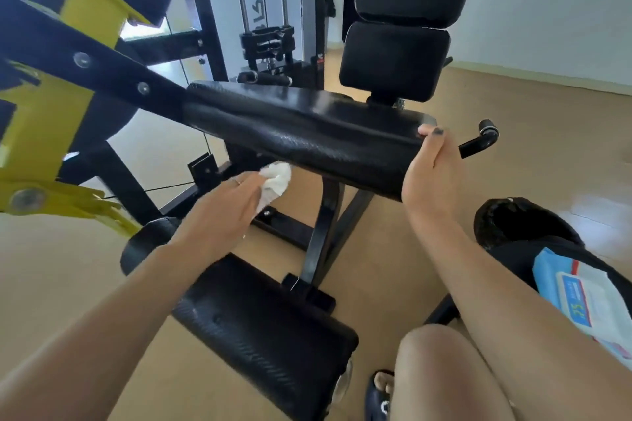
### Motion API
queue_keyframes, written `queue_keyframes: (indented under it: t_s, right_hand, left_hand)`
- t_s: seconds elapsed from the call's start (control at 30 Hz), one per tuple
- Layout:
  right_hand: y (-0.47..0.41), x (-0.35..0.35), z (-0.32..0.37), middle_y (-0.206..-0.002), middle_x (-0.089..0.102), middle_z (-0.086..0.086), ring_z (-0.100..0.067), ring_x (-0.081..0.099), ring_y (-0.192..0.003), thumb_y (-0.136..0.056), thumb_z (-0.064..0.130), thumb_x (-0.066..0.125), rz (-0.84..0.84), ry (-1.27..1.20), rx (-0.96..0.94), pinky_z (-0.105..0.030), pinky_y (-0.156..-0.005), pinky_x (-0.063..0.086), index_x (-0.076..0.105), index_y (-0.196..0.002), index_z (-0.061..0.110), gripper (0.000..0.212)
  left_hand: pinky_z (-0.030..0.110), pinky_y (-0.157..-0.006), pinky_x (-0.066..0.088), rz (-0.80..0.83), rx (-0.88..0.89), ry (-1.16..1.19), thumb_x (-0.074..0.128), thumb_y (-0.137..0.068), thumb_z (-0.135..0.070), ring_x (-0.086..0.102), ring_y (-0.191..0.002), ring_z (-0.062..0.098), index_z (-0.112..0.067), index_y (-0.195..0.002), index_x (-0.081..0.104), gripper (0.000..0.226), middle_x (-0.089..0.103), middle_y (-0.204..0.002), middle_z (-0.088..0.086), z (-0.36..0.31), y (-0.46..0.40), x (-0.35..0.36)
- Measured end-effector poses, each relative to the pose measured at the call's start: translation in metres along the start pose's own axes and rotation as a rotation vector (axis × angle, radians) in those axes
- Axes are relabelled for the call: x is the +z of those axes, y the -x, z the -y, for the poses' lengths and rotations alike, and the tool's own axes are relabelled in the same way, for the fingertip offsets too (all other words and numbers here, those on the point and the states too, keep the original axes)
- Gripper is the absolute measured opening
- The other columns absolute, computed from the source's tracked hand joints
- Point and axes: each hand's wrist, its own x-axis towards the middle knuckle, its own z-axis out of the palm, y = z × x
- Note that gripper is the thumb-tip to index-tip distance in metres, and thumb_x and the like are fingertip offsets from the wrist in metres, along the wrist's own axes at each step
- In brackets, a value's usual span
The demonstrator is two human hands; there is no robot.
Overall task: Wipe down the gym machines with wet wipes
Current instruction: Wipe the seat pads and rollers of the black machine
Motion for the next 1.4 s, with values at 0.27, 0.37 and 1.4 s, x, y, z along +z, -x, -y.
queue_keyframes:
  t_s: [0.27, 0.37, 1.4]
  right_hand:
    - [0.06, -0.003, 0.0, -0.166, 0.028, 0.003, -0.012, 0.033, -0.148, -0.109, 0.044, 0.022, 0.054, -0.126, 0.162, -0.022, -0.118, 0.027, 0.014, -0.164, 0.021, 0.06]
    - [0.142, -0.002, -0.024, -0.17, 0.018, 0.006, -0.008, 0.019, -0.154, -0.111, 0.042, 0.025, 0.186, -0.07, 0.296, -0.026, -0.123, 0.019, 0.01, -0.165, 0.024, 0.059]
    - [0.211, 0.015, -0.062, -0.098, 0.068, 0.018, 0.006, 0.059, -0.089, -0.105, 0.034, 0.039, 0.38, 0.086, 0.899, -0.019, -0.076, 0.041, 0.071, -0.104, 0.029, 0.032]
  left_hand:
    - [0.028, -0.112, 0.038, 0.373, 0.198, 0.143, 0.021, -0.105, -0.043, 0.05, -0.13, 0.014, -0.023, -0.143, 0.051, 0.052, 0.055, -0.141, -0.005, -0.021, 0.106, 0.052]
    - [0.016, -0.121, 0.01, 0.366, 0.281, 0.121, 0.025, -0.109, -0.041, 0.031, -0.144, 0.004, -0.029, -0.15, 0.04, 0.045, 0.042, -0.153, -0.012, -0.033, 0.129, 0.064]
    - [0.043, -0.124, 0.022, 0.35, 0.27, -0.174, 0.02, -0.11, -0.039, 0.025, -0.151, 0.019, -0.019, -0.157, 0.028, 0.051, 0.036, -0.16, 0.005, 0.034, 0.119, 0.089]
